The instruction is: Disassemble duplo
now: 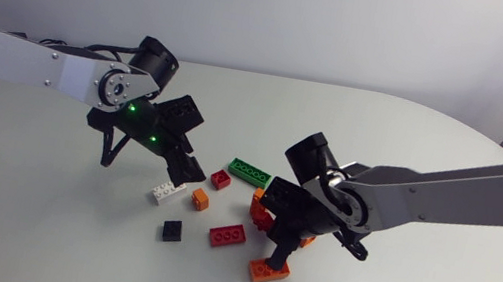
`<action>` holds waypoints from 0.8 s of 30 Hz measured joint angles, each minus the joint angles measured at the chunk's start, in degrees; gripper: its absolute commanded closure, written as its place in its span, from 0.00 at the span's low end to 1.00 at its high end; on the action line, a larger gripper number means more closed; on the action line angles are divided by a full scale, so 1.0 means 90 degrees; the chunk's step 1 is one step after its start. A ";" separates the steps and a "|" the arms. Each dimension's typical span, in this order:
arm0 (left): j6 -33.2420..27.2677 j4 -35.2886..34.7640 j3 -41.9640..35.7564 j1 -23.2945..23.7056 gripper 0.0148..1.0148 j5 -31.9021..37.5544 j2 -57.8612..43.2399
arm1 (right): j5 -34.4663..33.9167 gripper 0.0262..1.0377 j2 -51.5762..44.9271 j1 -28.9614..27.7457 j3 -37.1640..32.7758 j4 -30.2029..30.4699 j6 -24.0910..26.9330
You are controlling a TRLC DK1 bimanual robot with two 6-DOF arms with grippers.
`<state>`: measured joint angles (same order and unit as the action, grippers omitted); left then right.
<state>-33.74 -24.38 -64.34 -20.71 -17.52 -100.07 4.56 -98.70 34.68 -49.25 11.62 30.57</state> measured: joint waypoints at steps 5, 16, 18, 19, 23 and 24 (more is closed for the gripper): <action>0.0204 0.0138 0.0359 -0.0005 0.04 0.0024 0.0376 | -0.0129 0.43 -0.0221 -0.0007 -0.0002 -0.0316 0.0046; 0.0600 0.0257 0.0867 -0.0097 0.04 0.0627 0.1783 | -0.0469 0.04 0.1248 -0.0019 0.0427 0.0338 -0.0024; 0.0714 0.0270 0.0899 -0.0049 0.04 0.0731 0.2081 | -0.0588 0.04 0.1826 -0.0019 0.0427 0.0461 -0.0134; 0.0738 0.0301 0.0933 -0.0022 0.04 0.0826 0.2229 | -0.0685 0.04 0.2079 -0.0019 0.0427 0.0510 -0.0160; 0.0886 0.0461 0.1226 0.0095 0.04 0.1231 0.2917 | -0.1001 0.04 0.3058 -0.0019 0.0442 0.0741 -0.0391; 0.0916 0.0478 0.1309 0.0100 0.04 0.1360 0.3084 | -0.1093 0.04 0.3264 -0.0019 0.0461 0.0777 -0.0423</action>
<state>-25.50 -20.08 -52.55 -19.81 -5.28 -72.31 -5.28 -69.32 34.50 -45.10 18.61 26.76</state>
